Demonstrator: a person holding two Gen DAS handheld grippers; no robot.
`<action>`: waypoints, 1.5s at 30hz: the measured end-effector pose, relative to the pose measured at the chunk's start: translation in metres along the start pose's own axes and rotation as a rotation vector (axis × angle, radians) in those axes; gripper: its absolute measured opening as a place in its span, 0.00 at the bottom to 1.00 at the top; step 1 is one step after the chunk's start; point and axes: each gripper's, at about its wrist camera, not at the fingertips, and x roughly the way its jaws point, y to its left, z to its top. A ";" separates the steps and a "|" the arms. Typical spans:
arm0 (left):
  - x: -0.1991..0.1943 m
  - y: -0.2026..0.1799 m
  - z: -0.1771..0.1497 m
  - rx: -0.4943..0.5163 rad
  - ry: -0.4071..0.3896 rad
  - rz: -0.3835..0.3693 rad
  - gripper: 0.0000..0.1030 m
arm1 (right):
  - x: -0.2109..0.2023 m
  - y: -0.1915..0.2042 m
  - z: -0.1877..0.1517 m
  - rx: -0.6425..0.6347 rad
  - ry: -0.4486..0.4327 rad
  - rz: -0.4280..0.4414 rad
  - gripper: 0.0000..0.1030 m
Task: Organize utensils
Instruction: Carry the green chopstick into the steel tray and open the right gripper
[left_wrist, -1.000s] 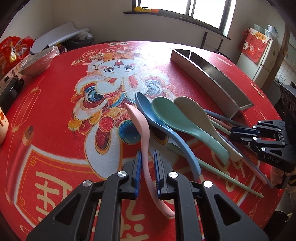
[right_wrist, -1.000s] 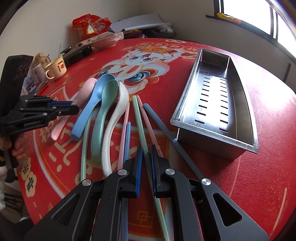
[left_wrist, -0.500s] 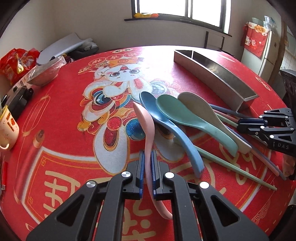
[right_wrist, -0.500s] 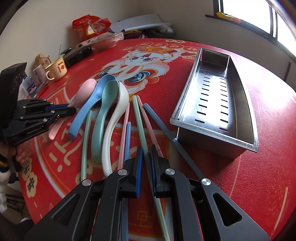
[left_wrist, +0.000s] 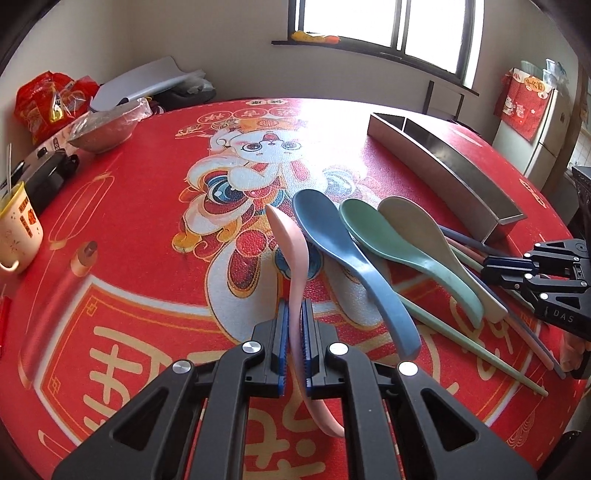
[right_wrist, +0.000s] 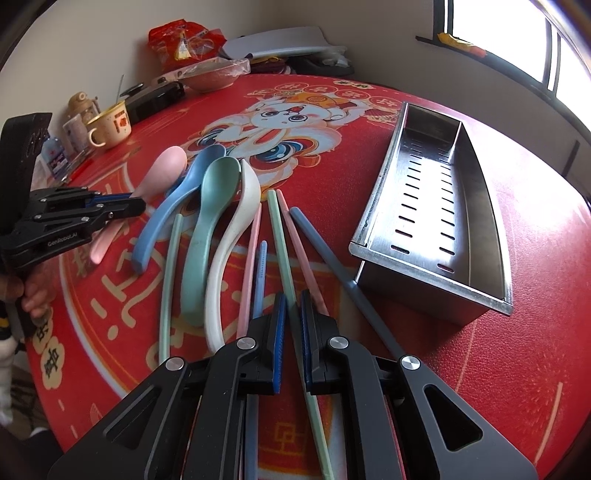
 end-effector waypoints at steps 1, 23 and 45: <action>-0.002 0.000 0.000 0.002 -0.010 0.005 0.07 | 0.000 -0.001 0.000 0.009 0.002 0.008 0.06; -0.007 0.014 -0.001 -0.076 -0.033 0.005 0.07 | -0.020 -0.094 0.082 0.328 -0.113 -0.046 0.06; 0.003 0.021 0.000 -0.104 0.004 -0.014 0.07 | 0.058 -0.132 0.107 0.663 -0.021 0.107 0.08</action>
